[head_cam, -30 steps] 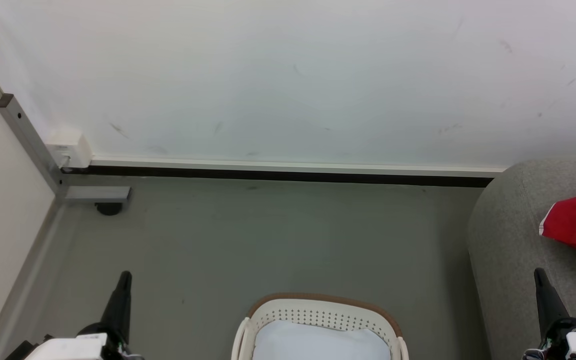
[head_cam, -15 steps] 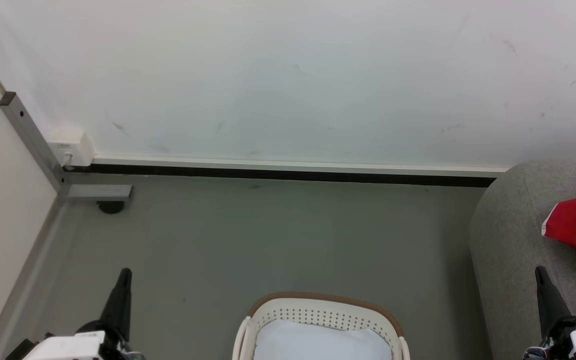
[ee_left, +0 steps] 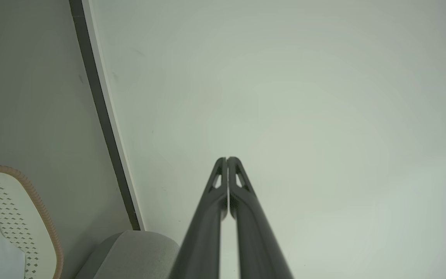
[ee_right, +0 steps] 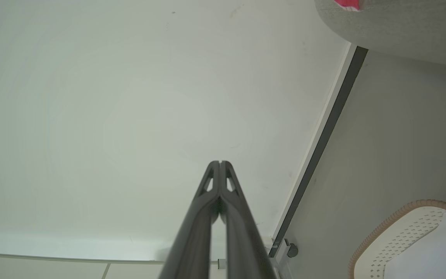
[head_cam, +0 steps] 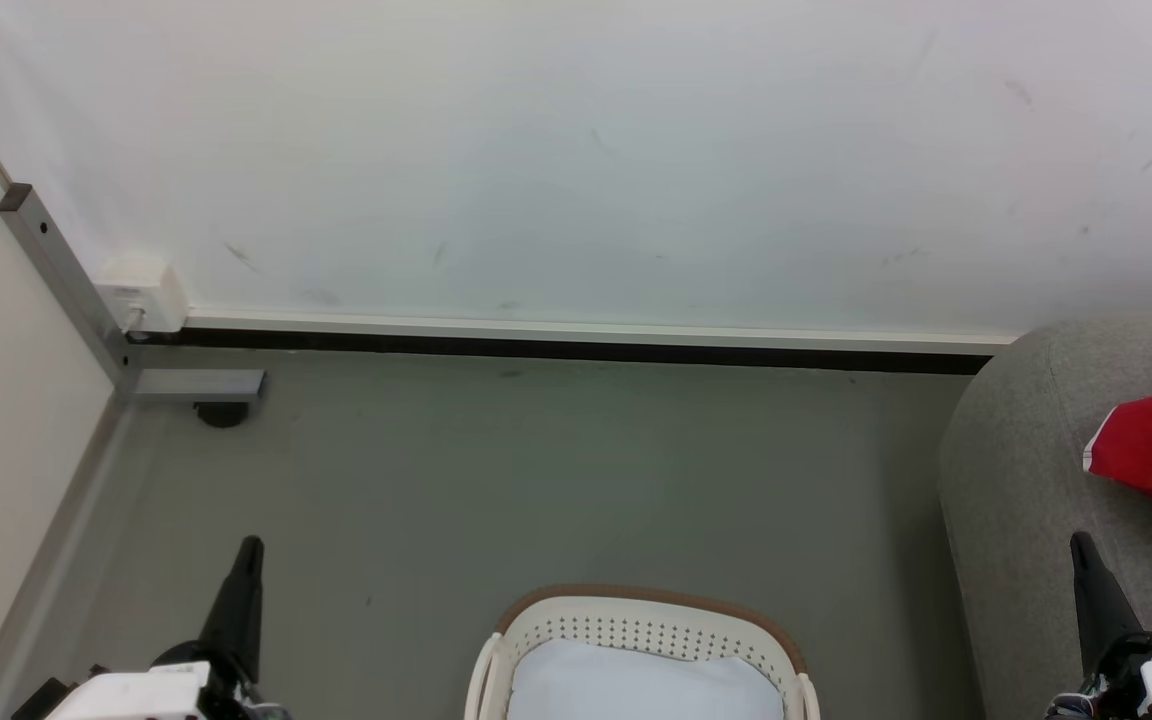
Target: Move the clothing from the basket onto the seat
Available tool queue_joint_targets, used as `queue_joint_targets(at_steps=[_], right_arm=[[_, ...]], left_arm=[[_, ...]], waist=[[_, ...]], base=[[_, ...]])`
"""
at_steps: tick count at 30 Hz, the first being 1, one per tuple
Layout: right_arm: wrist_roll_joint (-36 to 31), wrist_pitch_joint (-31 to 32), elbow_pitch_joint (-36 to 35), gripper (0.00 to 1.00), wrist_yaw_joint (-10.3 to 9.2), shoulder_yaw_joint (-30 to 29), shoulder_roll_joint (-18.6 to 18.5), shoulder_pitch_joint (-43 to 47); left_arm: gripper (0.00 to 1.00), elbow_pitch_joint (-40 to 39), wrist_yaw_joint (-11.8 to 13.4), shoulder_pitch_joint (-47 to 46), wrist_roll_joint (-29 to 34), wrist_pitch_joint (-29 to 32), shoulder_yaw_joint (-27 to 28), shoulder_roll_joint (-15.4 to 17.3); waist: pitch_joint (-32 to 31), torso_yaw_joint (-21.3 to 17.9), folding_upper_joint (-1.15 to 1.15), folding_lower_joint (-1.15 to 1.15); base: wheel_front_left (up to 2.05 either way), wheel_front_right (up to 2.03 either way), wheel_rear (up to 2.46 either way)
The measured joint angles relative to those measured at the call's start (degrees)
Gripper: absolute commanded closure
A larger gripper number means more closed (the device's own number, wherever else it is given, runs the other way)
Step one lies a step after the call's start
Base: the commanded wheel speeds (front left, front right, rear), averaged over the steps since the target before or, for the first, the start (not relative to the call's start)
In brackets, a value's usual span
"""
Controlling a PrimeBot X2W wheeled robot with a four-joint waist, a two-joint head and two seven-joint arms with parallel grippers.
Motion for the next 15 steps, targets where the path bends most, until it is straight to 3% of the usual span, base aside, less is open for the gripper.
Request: queue_joint_targets(at_steps=[15], right_arm=[[0.00,0.00,0.00,1.00,0.00,0.00,-0.01,-0.01]], left_arm=[[1.00,-0.01,0.00,-0.01,0.00,0.00,-0.03,0.00]], waist=[[0.00,0.00,0.00,0.00]], base=[[0.00,0.00,0.00]])
